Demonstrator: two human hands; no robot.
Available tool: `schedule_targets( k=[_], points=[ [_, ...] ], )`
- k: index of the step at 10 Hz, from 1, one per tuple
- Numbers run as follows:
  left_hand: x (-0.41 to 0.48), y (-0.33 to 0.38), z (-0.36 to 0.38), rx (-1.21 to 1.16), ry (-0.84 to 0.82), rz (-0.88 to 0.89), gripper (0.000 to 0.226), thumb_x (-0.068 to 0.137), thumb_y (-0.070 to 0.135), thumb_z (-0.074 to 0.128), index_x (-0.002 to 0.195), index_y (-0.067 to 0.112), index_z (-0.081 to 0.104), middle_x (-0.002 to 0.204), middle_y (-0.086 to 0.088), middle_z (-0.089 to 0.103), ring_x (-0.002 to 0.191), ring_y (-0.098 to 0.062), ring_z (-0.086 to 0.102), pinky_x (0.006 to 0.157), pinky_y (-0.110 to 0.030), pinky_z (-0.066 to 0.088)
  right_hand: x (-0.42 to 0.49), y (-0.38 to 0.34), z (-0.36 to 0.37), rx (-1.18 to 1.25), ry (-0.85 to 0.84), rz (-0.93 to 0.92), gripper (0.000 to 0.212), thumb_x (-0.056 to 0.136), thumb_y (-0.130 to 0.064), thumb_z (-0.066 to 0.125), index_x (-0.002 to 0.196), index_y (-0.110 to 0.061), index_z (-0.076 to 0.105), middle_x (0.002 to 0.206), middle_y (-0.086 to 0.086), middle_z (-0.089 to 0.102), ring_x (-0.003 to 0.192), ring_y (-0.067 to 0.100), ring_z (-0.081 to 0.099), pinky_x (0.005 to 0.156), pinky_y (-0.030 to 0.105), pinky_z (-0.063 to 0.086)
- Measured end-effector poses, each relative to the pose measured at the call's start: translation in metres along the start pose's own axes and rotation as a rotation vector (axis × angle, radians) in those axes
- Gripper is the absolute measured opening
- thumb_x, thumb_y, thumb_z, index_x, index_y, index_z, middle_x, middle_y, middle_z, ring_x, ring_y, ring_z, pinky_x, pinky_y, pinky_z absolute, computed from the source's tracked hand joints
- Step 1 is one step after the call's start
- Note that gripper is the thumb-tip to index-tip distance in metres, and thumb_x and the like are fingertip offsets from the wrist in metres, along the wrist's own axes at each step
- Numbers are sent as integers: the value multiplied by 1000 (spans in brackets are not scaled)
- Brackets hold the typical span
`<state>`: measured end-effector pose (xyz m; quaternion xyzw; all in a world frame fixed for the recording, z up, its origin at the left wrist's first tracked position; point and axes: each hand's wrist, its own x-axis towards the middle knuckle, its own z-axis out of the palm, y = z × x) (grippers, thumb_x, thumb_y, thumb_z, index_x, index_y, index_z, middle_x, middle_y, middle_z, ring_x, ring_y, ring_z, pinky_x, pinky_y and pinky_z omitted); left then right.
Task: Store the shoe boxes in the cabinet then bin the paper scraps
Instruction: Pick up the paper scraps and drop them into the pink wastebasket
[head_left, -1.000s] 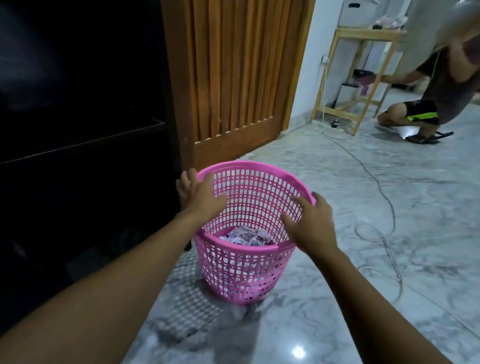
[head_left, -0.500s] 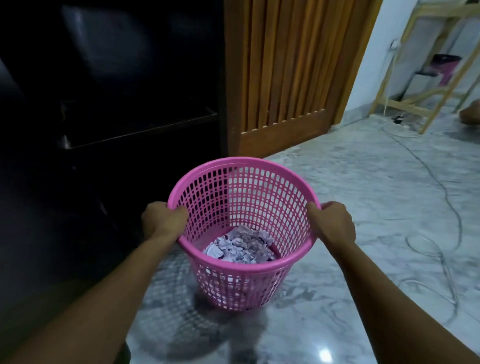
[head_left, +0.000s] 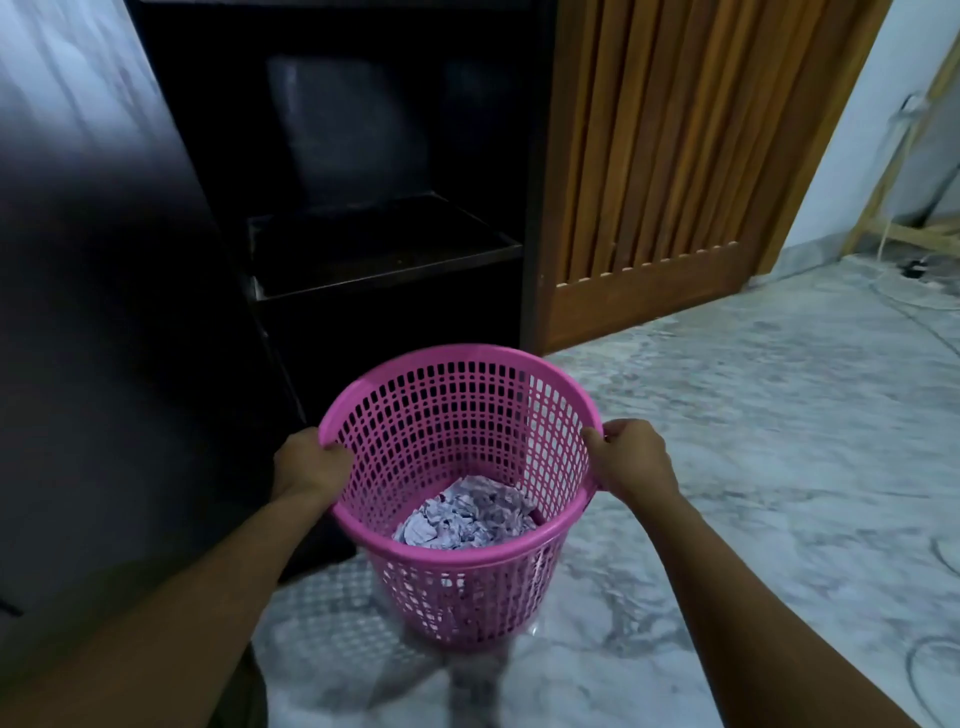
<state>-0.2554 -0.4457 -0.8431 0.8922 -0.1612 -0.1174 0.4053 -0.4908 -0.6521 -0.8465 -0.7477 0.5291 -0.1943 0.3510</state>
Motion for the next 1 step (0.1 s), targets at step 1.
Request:
schedule_targets(
  k=[1],
  points=[
    [0,11,-8,81,-54,1,23,91,17,52,98,1,66,68,-10,63,50,-20,59,45,-23,47,4,-9,0,60,-72,18,35,97,-29,55,92,1,72,79,16,73,71,33,72,71,48,62]
  ],
)
